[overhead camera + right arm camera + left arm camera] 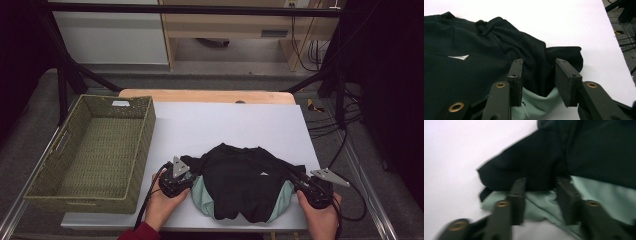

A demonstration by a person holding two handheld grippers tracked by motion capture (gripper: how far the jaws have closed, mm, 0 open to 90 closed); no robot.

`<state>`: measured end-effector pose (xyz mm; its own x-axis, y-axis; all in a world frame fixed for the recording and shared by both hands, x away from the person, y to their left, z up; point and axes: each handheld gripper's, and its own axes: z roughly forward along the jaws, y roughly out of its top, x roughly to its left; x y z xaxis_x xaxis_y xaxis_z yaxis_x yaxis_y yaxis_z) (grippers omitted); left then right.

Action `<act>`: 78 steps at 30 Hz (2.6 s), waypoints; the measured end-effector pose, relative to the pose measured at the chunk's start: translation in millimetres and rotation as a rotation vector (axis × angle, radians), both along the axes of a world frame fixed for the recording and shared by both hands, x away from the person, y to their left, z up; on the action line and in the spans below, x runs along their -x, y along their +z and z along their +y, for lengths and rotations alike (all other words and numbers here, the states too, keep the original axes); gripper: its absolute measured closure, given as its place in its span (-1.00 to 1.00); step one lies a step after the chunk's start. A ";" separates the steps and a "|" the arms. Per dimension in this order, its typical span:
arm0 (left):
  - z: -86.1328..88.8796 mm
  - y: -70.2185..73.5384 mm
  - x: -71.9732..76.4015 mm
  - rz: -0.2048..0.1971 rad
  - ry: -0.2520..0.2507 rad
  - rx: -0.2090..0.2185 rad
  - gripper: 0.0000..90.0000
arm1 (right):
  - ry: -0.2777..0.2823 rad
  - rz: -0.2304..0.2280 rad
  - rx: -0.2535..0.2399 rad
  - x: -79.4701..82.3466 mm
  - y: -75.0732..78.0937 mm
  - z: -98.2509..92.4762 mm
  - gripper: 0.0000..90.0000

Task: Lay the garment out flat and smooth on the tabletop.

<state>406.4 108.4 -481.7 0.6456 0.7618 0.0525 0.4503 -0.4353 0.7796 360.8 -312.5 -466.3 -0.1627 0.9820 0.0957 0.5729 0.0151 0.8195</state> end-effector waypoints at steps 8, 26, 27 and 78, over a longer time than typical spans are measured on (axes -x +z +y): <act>1.0 0.7 6.7 0.027 -0.029 0.002 1.00 | 0.013 -0.002 0.000 -1.5 -0.8 2.3 0.30; -6.7 -3.3 1.0 0.014 -0.011 0.022 0.43 | 0.028 -0.003 -0.003 -2.8 -1.9 3.6 0.27; -7.4 -3.6 0.8 0.017 -0.021 0.021 0.56 | 0.031 -0.004 -0.002 -2.7 -1.9 3.6 0.27; 3.1 6.4 27.3 -0.033 0.003 0.035 0.33 | 0.110 0.100 -0.011 -10.0 -16.7 8.9 0.83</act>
<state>379.1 111.5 -475.3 0.6417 0.7655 0.0470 0.4250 -0.4059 0.8091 370.7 -303.6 -483.0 -0.2583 0.9577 0.1270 0.6468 0.0738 0.7590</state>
